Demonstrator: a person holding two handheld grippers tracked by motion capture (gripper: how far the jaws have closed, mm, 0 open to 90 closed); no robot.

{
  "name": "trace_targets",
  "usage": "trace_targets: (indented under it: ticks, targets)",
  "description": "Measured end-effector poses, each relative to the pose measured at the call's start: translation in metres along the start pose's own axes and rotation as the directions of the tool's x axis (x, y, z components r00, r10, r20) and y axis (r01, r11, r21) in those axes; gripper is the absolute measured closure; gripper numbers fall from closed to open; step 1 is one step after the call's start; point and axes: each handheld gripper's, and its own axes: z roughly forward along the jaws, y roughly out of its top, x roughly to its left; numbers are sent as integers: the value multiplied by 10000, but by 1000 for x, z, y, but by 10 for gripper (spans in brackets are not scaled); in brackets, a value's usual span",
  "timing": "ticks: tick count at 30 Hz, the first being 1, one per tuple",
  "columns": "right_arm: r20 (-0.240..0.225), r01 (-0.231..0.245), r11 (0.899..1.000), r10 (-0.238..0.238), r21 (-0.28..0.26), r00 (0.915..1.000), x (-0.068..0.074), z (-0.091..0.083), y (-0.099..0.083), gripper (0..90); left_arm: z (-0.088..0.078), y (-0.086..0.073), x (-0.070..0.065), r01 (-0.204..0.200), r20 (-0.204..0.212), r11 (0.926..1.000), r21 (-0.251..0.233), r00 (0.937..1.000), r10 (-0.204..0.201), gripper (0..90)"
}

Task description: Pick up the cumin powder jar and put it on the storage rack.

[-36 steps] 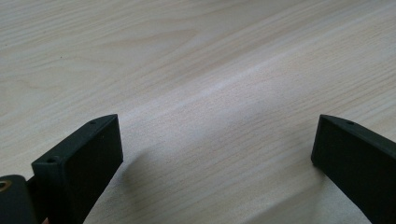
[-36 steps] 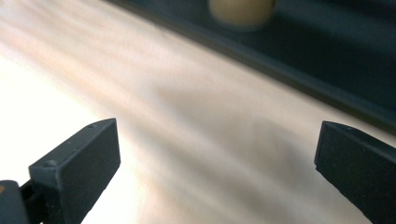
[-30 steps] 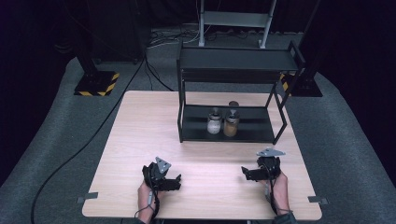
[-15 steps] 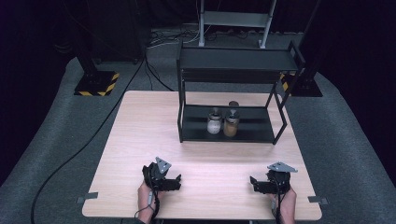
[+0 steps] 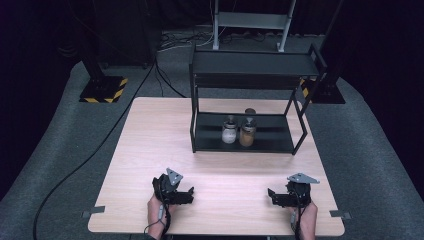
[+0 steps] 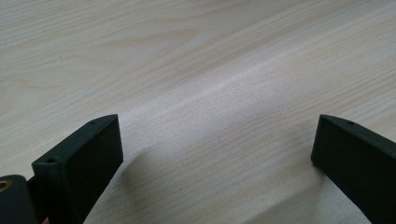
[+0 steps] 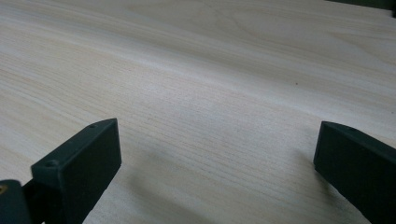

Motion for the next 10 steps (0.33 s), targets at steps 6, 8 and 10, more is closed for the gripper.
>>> trace_targets:
  ticks: [6,8,10]
  targets:
    - [55,26,9999,-27,97,10000,1,1,2,3,0,1,2,46,89,10000,50,9999,-47,19]
    - [19,56,9999,-57,91,10000,0,1,2,3,0,1,3,52,97,10000,60,9999,-53,20]
    - [34,18,10000,-18,77,10000,0,1,2,4,0,1,3,29,109,10000,51,9999,-29,23]
